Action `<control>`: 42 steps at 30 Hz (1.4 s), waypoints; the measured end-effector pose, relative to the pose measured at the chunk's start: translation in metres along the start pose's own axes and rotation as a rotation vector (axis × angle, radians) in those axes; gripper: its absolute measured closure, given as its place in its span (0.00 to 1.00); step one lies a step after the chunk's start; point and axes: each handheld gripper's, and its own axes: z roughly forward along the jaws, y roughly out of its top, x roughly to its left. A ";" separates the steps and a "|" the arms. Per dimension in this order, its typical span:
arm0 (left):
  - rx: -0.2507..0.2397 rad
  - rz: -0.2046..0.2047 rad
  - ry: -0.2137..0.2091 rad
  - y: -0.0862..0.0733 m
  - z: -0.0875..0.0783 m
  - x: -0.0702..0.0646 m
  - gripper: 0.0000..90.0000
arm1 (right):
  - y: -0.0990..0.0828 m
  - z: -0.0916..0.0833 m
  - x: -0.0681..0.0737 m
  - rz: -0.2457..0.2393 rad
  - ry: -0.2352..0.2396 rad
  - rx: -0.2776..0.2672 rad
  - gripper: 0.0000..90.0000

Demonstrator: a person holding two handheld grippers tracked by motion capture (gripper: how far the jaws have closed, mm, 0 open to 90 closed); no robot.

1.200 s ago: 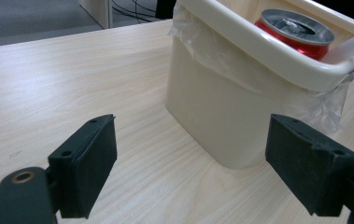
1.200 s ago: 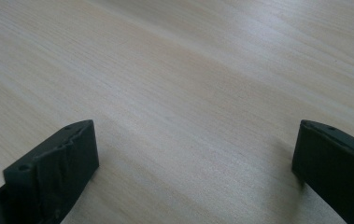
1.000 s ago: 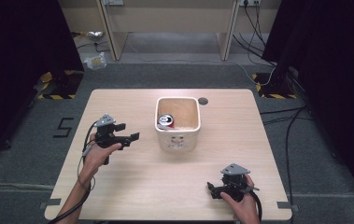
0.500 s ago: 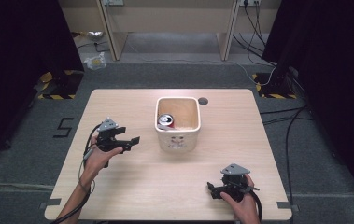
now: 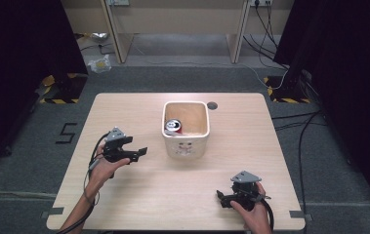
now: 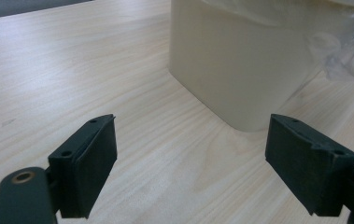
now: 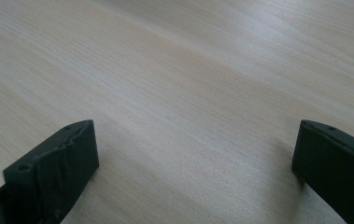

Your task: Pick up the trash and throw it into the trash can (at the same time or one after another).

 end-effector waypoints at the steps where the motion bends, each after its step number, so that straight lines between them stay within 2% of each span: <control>1: 0.002 0.003 0.000 -0.001 0.001 0.000 0.18 | 0.000 0.000 0.000 -0.002 0.000 0.000 0.01; 13: 0.039 0.016 -0.011 -0.016 0.005 -0.007 0.18 | 0.000 0.000 0.000 -0.001 0.001 0.000 0.01; 27: 0.075 0.013 -0.017 -0.036 0.007 -0.009 0.18 | 0.000 0.000 0.001 0.000 0.000 -0.001 0.01; 42: 0.119 0.029 -0.004 -0.053 0.006 -0.013 0.18 | 0.000 0.000 0.001 -0.001 0.000 -0.001 0.01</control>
